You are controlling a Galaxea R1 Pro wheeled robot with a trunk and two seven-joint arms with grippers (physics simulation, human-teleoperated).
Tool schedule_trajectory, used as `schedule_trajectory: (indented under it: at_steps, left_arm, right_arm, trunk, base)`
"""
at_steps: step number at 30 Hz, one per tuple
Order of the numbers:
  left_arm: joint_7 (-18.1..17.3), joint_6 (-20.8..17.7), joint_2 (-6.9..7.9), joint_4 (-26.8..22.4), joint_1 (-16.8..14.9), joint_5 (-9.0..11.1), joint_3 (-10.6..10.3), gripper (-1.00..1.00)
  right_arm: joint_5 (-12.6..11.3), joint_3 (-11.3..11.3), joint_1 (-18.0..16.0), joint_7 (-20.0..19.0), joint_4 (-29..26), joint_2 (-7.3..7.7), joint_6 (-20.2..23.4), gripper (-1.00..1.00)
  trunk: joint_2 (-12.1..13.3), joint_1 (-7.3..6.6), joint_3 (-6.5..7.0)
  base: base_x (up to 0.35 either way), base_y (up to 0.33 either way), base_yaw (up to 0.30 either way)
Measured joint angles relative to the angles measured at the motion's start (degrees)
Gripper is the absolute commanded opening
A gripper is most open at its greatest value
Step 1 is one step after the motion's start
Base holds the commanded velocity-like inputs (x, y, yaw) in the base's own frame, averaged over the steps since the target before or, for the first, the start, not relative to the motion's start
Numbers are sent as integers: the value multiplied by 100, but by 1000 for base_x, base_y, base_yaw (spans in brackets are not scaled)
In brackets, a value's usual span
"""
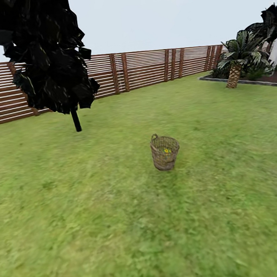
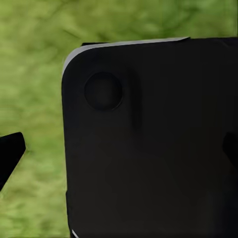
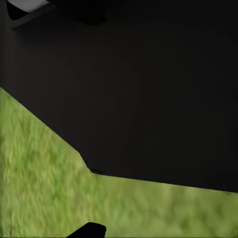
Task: Take the three Easter eggs out of the wicker basket on the lawn in the garden, then place them on the lawn next to a single tree (choose any tree) so that all three eggs are next to the same tree and none are left in the basket.
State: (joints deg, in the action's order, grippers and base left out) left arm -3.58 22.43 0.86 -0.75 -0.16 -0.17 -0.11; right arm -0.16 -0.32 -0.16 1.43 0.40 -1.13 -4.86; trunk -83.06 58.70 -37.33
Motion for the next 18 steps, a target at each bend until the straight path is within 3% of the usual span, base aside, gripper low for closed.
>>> schedule_trajectory:
  at_steps: [18]
  left_arm:
    - [0,0,0,1,0,0,0,100]
  right_arm:
    - [0,0,0,0,0,-2,1,100]
  trunk:
    - [0,0,0]
  base:
    - [294,165,-273]
